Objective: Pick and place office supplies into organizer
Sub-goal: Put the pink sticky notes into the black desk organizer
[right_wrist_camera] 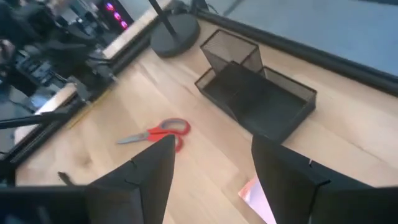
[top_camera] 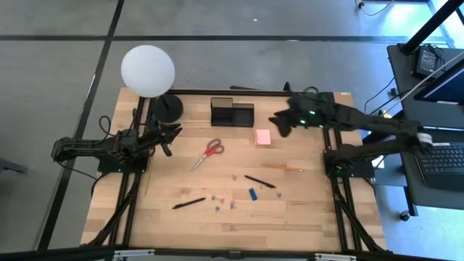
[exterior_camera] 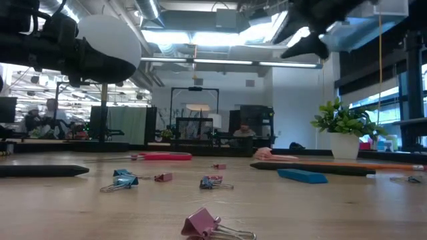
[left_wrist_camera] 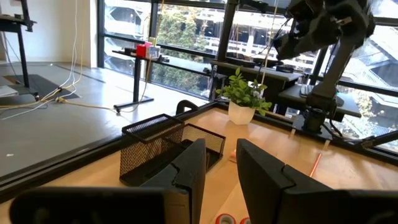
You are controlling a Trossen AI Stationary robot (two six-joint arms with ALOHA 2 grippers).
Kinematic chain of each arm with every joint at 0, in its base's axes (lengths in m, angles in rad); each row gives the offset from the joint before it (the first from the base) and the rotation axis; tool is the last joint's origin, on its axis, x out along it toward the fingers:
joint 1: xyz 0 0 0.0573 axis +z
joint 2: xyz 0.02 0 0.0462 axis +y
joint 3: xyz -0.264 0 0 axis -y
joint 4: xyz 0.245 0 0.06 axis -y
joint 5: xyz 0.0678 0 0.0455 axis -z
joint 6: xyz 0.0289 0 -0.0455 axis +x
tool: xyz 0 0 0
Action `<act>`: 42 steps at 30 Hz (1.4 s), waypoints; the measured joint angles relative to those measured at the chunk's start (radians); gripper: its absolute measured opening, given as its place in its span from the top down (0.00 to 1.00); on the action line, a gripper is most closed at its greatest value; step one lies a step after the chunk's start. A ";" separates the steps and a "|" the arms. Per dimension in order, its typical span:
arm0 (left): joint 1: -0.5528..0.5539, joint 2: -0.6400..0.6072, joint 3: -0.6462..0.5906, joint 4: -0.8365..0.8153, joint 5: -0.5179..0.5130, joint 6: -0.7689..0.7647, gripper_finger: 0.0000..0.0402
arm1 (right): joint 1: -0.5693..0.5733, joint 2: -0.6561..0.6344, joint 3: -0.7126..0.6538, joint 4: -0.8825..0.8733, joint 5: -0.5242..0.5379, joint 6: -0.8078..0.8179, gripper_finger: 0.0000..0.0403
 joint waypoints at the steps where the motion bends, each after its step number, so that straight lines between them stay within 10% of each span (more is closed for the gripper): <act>1: 0.000 0.000 0.000 0.000 0.000 0.000 0.79 | 0.000 0.044 0.034 -0.015 0.000 0.001 0.46; 18: 0.000 0.000 0.000 0.000 0.002 0.000 0.79 | 0.007 0.598 0.258 -0.281 -0.054 0.274 0.46; 42: 0.000 0.000 0.000 -0.002 0.001 0.114 0.79 | 0.008 0.841 0.258 -0.194 -0.002 0.304 0.53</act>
